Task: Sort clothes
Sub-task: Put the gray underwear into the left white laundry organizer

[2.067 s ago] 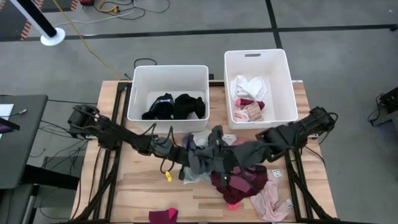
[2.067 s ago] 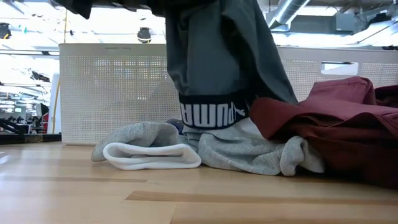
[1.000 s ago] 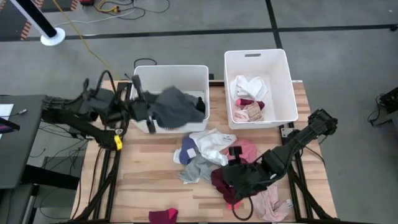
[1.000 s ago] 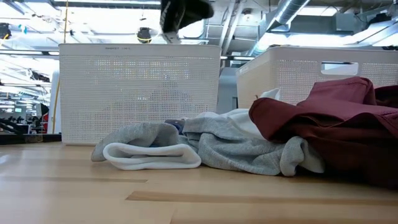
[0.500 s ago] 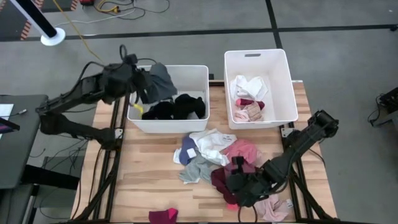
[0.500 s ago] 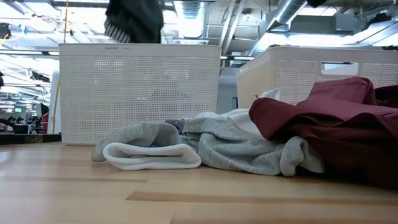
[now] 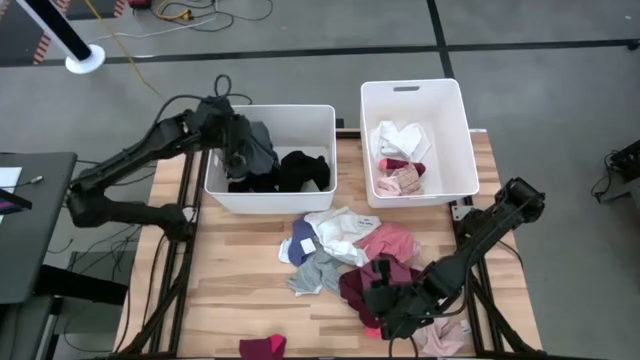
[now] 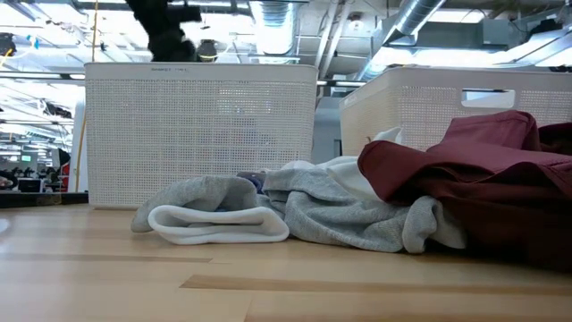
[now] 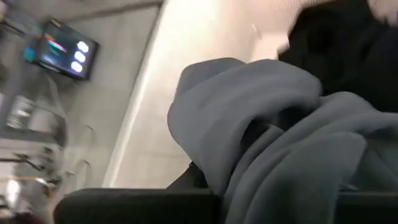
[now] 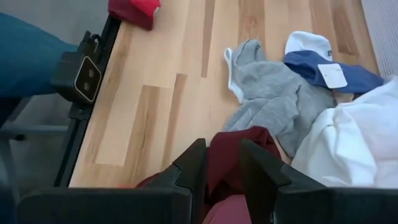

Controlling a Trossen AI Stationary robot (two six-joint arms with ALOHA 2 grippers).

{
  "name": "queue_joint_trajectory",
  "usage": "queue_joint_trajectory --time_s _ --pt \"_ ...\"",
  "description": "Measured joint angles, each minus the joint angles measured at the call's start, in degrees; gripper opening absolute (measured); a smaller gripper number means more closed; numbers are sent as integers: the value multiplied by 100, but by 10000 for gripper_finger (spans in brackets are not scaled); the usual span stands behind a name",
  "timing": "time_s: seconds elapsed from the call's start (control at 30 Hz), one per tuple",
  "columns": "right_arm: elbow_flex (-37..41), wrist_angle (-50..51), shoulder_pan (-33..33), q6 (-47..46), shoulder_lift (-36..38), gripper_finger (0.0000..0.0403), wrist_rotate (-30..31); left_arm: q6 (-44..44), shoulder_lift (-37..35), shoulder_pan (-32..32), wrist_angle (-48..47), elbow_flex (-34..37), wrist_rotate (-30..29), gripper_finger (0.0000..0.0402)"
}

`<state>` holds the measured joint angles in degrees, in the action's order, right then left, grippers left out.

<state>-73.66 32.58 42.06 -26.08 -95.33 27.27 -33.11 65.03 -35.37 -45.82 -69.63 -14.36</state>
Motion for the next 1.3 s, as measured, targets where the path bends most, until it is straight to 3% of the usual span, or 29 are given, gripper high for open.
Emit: queue_joint_trajectory --time_s 0.4,0.87,1.3 --pt "1 -164 -1 -66 0 109 19 -1 866 -452 498 1028 736 21" --pt "-1 -330 -2 -53 0 109 27 47 2697 -525 486 1032 978 27" --pt "-5 -322 -2 -46 0 109 133 164 3208 -525 454 1011 1304 40"
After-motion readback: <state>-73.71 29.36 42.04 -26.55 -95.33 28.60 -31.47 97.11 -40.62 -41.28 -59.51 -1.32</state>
